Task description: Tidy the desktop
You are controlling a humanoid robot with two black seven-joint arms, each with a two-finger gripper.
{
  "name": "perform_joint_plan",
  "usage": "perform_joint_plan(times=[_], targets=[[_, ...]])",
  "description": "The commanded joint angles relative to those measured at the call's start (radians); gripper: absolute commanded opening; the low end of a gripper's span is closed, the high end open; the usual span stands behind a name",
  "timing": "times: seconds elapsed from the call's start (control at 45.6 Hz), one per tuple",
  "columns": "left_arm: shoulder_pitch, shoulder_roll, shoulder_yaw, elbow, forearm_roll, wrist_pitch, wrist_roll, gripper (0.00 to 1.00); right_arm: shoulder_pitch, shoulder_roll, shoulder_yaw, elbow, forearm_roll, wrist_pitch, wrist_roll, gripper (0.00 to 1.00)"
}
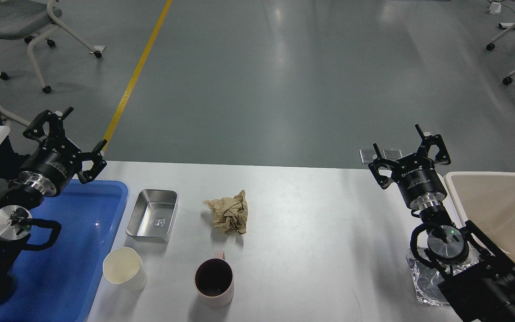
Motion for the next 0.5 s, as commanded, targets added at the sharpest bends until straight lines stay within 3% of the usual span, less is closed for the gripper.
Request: perform_joint_plan(times=[0.0,0.329,0.482], targets=[[-0.013,0.088,0.081,-0.072,0.002,0.022,0.001,0.96,0.000,0.000,0.000,0.000,-0.020,0.000,-0.001,1.00],[-0.071,0.422,0.401,-0.299,0.023,0.099,0.003,0.96,0.003,0.000,-0.002,0.000,-0.021,0.000,-0.003,1.00],[-0.069,0.557,0.433,-0.397,0.085,0.122,0.000,0.96,0.006,-0.009,-0.002,0.000,-0.021,0.000,-0.005,1.00]])
